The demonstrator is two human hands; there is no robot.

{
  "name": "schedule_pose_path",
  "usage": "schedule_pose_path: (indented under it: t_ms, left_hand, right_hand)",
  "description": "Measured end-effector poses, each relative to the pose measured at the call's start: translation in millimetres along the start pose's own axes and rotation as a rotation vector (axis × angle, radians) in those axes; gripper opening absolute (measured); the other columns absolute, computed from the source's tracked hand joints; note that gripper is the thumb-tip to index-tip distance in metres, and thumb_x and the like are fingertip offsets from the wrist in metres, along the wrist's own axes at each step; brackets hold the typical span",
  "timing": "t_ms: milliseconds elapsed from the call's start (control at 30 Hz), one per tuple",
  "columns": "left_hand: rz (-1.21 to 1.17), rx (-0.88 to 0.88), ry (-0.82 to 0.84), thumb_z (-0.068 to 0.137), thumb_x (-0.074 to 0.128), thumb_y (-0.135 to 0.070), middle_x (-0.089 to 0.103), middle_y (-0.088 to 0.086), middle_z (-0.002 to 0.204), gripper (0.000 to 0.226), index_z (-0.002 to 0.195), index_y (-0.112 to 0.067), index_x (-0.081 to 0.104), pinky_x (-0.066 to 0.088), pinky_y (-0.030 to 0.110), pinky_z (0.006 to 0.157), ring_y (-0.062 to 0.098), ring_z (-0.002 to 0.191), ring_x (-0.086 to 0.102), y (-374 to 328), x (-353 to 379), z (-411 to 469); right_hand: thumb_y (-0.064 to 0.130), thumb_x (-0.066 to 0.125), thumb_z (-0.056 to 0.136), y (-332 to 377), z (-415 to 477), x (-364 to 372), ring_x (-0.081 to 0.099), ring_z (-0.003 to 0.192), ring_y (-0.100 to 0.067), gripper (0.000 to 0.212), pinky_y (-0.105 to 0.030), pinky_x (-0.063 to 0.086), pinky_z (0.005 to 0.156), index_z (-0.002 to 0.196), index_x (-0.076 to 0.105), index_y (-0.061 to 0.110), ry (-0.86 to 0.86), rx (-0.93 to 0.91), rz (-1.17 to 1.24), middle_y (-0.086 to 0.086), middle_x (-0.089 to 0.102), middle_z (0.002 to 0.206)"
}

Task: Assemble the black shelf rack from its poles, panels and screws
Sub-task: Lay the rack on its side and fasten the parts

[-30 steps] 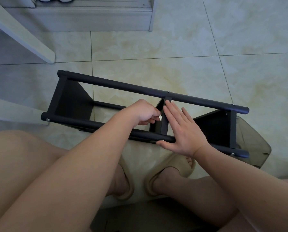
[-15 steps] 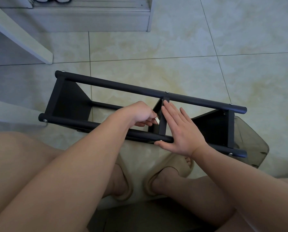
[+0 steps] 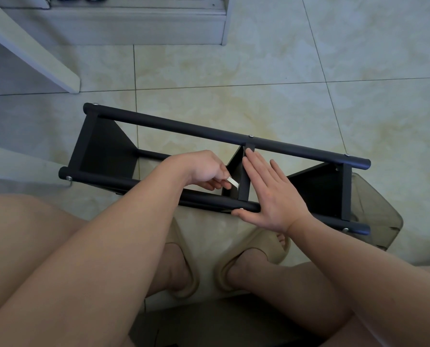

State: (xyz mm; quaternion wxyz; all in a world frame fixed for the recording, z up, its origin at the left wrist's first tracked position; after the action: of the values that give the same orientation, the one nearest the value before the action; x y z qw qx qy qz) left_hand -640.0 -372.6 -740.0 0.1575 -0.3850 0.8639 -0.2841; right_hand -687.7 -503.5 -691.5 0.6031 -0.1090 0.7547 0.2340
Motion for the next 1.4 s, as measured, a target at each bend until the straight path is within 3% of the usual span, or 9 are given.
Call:
schedule_pose_path:
  t_ms: [167,367,667,900,1033,1133,1267,1400]
  left_hand:
    - [0.128,0.046,0.02,0.1,0.055,-0.008,0.075,-0.001,0.082,0.02,0.085,-0.013,0.067,0.053,0.022,0.073,0.009,0.076,0.06,-4,-1,-4]
    - [0.253,0.045,0.087,0.101,0.055,-0.008,0.073,-0.003,0.084,0.021,0.083,-0.014,0.066,0.051,0.03,0.085,0.011,0.082,0.062,-2,6,-7]
    - [0.483,0.033,0.116,0.093,0.068,-0.014,0.067,-0.008,0.079,0.019,0.079,-0.026,0.071,0.046,0.027,0.079,0.015,0.085,0.059,3,6,-2]
    - [0.436,0.085,-0.012,0.091,0.067,-0.014,0.074,-0.008,0.078,0.018,0.078,-0.025,0.071,0.049,0.022,0.067,0.009,0.076,0.064,-8,-6,-3]
    - [0.485,0.124,-0.07,0.084,0.071,-0.016,0.076,0.002,0.09,0.021,0.076,-0.035,0.071,0.054,0.029,0.077,0.018,0.088,0.068,-16,-12,-6]
    - [0.506,0.12,-0.087,0.083,0.069,-0.016,0.07,-0.009,0.083,0.024,0.074,-0.038,0.069,0.05,0.027,0.073,0.014,0.087,0.065,-17,-10,-6]
    - [0.372,0.137,-0.095,0.089,0.061,-0.017,0.068,-0.003,0.089,0.02,0.078,-0.031,0.07,0.049,0.029,0.077,0.016,0.084,0.06,-15,-6,-2]
    - [-0.01,0.082,-0.068,0.095,0.063,-0.021,0.069,-0.004,0.092,0.011,0.086,-0.023,0.068,0.049,0.026,0.073,0.009,0.087,0.064,0,3,2]
  right_hand:
    - [0.08,0.042,0.086,0,0,0,0.0,0.158,-0.02,0.109,-0.049,0.013,0.127,0.162,0.013,0.007,0.003,0.002,0.001,-0.006,0.001,0.171]
    - [0.079,0.044,0.086,0,0,0,0.001,0.158,-0.021,0.109,-0.05,0.014,0.127,0.162,0.014,0.006,0.003,0.006,0.006,-0.006,0.002,0.171]
    - [0.079,0.044,0.086,0,0,0,0.001,0.158,-0.021,0.109,-0.049,0.012,0.127,0.162,0.013,0.007,0.015,0.009,0.003,-0.006,0.0,0.171]
    - [0.081,0.04,0.086,0,0,0,0.0,0.158,-0.02,0.11,-0.049,0.013,0.127,0.162,0.013,0.007,0.01,0.007,0.001,-0.006,0.001,0.171]
    - [0.081,0.04,0.086,0,0,0,0.0,0.158,-0.02,0.11,-0.049,0.013,0.127,0.162,0.012,0.008,0.01,0.006,-0.003,-0.006,0.0,0.171]
    - [0.081,0.041,0.086,0,0,-1,0.002,0.158,-0.021,0.109,-0.049,0.013,0.127,0.162,0.014,0.007,-0.004,0.004,0.0,-0.007,0.002,0.171]
    - [0.08,0.041,0.086,0,0,0,0.001,0.158,-0.02,0.109,-0.049,0.013,0.127,0.162,0.013,0.007,-0.004,0.0,-0.008,-0.006,0.001,0.171]
    - [0.079,0.043,0.086,0,0,0,0.002,0.158,-0.02,0.109,-0.049,0.012,0.127,0.162,0.014,0.006,-0.009,-0.002,0.0,-0.007,0.002,0.171]
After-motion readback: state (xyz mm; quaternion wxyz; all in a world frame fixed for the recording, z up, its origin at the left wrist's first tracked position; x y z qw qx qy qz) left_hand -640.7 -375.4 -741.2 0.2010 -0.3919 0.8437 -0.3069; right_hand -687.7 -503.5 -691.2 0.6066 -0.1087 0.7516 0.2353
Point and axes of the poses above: each hand's wrist, its own z-axis towards the middle knuckle, its own x-axis out of the palm, y = z × x, the point moved 9 cm from there along z, towards the middle knuckle
